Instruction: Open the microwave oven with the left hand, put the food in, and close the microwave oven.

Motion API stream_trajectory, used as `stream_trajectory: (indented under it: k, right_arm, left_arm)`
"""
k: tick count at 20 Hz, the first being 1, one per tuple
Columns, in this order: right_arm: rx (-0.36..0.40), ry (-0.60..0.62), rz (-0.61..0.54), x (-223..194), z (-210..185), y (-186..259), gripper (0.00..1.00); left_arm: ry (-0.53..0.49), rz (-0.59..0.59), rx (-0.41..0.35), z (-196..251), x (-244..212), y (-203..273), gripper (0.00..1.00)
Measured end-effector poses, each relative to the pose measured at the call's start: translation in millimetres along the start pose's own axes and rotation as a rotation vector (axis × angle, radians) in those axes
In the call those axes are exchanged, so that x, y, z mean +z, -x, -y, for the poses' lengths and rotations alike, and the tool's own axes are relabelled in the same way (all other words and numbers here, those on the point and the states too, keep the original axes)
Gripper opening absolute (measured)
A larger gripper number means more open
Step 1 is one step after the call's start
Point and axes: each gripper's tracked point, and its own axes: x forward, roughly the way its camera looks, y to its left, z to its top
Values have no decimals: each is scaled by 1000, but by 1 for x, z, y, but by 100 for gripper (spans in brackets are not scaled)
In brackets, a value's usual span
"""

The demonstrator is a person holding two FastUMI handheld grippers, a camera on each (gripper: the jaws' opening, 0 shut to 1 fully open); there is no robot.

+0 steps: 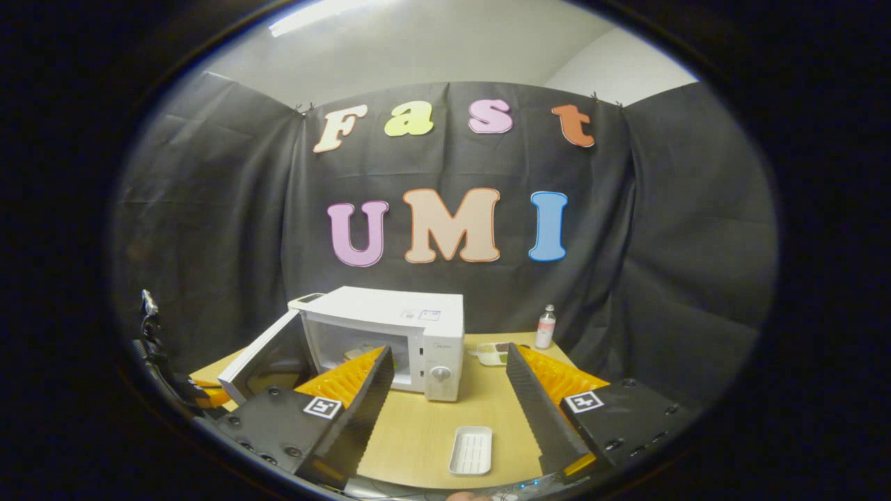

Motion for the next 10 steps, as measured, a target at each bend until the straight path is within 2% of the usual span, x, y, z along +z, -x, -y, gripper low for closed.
stream_trajectory:
  k: [10]
  right_arm:
    - [-81,-14,-14,2,32,11,99]
  left_arm:
    - [-68,12,-156,70,15,-26,0]
